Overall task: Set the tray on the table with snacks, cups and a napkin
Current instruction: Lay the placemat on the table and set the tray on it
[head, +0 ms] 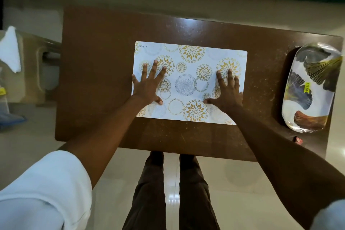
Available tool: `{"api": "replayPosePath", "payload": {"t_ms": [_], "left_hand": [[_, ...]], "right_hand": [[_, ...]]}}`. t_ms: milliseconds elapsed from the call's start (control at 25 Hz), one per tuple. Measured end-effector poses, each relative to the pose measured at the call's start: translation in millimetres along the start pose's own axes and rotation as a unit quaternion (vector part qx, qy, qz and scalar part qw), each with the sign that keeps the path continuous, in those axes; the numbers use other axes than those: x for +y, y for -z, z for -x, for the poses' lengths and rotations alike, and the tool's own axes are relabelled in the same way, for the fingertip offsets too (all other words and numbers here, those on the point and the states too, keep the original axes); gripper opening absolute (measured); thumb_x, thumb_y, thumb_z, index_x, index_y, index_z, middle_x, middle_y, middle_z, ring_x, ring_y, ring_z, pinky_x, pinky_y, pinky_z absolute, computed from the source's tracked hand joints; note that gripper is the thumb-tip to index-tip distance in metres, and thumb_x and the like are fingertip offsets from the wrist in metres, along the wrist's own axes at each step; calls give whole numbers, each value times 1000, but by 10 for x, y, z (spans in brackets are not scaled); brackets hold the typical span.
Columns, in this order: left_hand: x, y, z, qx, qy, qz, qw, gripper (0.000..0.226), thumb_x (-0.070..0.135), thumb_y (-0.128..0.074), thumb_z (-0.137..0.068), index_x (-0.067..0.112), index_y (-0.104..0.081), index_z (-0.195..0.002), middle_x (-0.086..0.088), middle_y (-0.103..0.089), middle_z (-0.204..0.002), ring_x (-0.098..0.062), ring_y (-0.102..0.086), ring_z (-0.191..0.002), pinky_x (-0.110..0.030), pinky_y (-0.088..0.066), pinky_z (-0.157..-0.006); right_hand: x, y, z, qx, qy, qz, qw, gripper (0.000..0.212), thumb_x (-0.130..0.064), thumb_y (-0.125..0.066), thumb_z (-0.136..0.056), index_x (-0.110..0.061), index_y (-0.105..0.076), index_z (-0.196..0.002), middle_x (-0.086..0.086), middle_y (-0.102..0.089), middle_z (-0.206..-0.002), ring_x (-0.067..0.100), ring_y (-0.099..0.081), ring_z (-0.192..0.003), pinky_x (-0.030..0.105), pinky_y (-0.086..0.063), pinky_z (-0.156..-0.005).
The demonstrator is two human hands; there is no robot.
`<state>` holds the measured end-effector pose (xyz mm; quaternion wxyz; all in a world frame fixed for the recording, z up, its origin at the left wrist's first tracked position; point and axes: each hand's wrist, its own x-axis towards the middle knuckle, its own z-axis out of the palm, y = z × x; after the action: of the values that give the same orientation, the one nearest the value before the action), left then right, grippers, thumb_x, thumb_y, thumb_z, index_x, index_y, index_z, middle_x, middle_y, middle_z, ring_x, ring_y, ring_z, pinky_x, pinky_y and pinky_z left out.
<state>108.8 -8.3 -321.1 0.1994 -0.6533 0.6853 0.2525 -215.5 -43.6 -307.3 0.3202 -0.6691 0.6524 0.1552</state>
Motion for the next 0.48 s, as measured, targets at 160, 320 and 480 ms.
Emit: {"api": "replayPosePath", "payload": {"t_ms": [160,320,480], "left_hand": [[54,-41,18,-1,3,-4,1000,144,74,-80,-58,37,16,-159,-3,27,-167,-42,15,-155,-80,-16,-111],[53,-14,18,-6,0,1,1000,144,74,-80,-58,37,17,-158,-3,28,-167,-42,16,-155,-80,-15,-112],[79,0,34,-11,7,5,1000,145,71,-82,-58,37,16,-159,-3,29,-167,-42,16,-155,-79,-16,-112]], "right_hand": [[27,-15,59,-6,-8,1,1000,130,-75,-77,-68,-39,5,-163,-2,24,-170,35,16,-158,77,-13,-116],[23,-3,62,-11,-12,0,1000,131,-73,-78,-69,-38,5,-163,-1,25,-170,34,17,-158,76,-13,-116],[40,-17,51,-8,-8,-4,1000,130,-74,-77,-68,-39,5,-163,-1,24,-170,34,17,-158,77,-11,-116]]}}
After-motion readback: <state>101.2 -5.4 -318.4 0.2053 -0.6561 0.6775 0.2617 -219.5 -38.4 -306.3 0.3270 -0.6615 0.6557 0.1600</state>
